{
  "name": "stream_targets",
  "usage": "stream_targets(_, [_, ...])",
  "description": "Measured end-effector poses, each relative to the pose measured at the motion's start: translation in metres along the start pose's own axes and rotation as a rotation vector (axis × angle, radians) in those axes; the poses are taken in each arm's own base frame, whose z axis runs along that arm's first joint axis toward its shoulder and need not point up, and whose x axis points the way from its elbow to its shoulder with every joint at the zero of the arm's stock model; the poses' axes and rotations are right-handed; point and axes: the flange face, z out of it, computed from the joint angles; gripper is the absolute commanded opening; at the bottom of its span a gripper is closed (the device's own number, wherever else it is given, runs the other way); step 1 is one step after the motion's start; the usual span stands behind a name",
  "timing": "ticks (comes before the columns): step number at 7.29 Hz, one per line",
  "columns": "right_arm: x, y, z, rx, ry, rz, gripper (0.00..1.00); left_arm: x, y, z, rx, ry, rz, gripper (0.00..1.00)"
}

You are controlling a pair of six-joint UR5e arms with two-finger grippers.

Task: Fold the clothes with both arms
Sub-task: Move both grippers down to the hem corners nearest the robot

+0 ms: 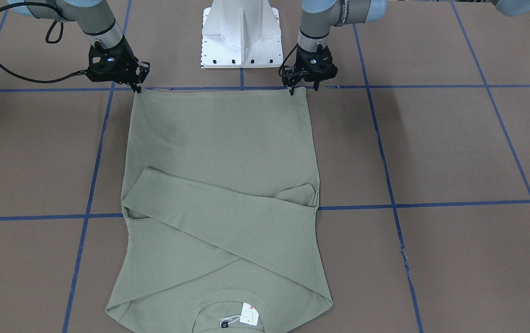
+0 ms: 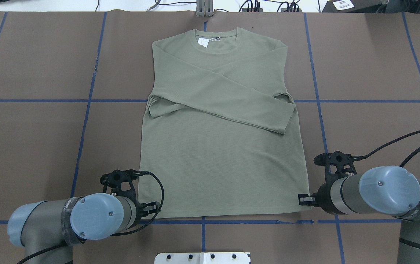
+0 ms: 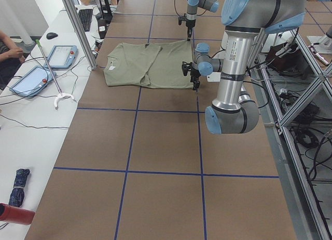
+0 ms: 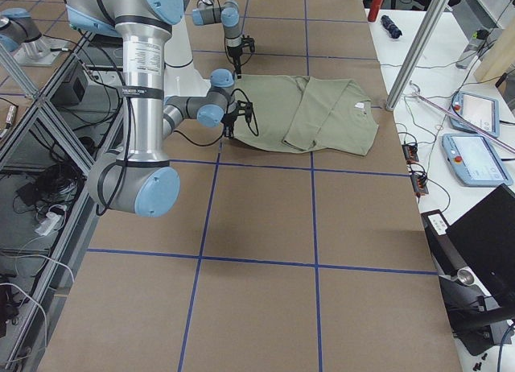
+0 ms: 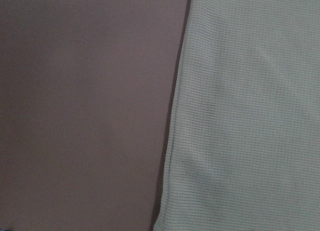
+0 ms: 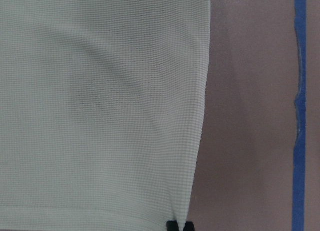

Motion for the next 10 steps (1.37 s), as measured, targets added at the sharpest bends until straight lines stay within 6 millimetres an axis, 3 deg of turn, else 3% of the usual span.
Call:
stream_targets(2, [0.001,-0.002,-0.001,0.004,0.0,0.004,0.0,0.001,0.003,0.006,-0.003,-0.008,0.002,0.69])
stream_targets(3, [0.002,-0.003,-0.002,0.006,0.0,0.006,0.0,0.0,0.004,0.011,-0.005,-0.017,0.004,0.6])
stream_targets(7, [0.004,-0.006,-0.003,0.01,0.002,0.011,0.0,0.006,0.007,0.004,-0.015,0.0,0.004,0.07])
stream_targets(8, [0.005,-0.007,-0.003,0.011,0.002,0.012,0.0,0.008,0.007,0.002,-0.016,0.005,0.003,0.0])
stream_targets(10, [0.006,-0.007,-0.003,0.012,0.004,0.013,0.0,0.01,0.007,-0.001,-0.017,0.011,0.003,0.0])
